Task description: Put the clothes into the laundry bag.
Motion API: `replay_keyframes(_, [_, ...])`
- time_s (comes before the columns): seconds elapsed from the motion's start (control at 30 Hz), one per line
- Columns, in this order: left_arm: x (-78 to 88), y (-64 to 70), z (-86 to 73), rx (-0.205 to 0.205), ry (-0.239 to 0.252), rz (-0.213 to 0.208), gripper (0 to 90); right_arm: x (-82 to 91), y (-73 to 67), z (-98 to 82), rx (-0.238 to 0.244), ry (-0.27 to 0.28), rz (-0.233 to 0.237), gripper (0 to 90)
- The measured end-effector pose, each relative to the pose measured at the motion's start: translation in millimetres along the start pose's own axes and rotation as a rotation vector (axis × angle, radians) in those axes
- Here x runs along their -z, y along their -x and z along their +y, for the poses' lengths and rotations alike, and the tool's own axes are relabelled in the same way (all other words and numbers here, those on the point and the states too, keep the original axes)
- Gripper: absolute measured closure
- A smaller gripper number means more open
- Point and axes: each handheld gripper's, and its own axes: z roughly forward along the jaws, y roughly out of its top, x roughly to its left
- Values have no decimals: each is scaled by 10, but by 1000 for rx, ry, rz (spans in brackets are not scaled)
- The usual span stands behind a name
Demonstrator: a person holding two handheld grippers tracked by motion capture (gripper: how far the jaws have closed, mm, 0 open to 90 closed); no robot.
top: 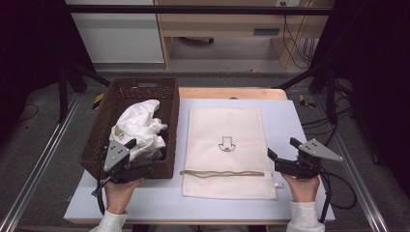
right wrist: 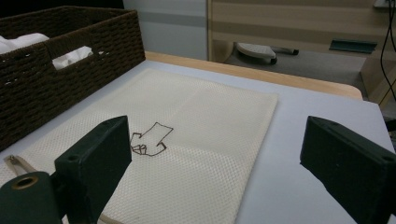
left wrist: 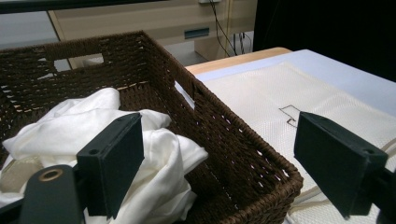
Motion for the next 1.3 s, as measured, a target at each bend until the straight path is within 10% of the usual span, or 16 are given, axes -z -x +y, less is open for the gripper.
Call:
replay_keyframes(0.73, [-174,439,-52,-46,13,-111,296,-146,-227,-3,28,-44,48,131])
replay_keyframes(1.3, [-456,992,-252,-136,-105,-243,489,-332,-456,-74,69,-106,107,167])
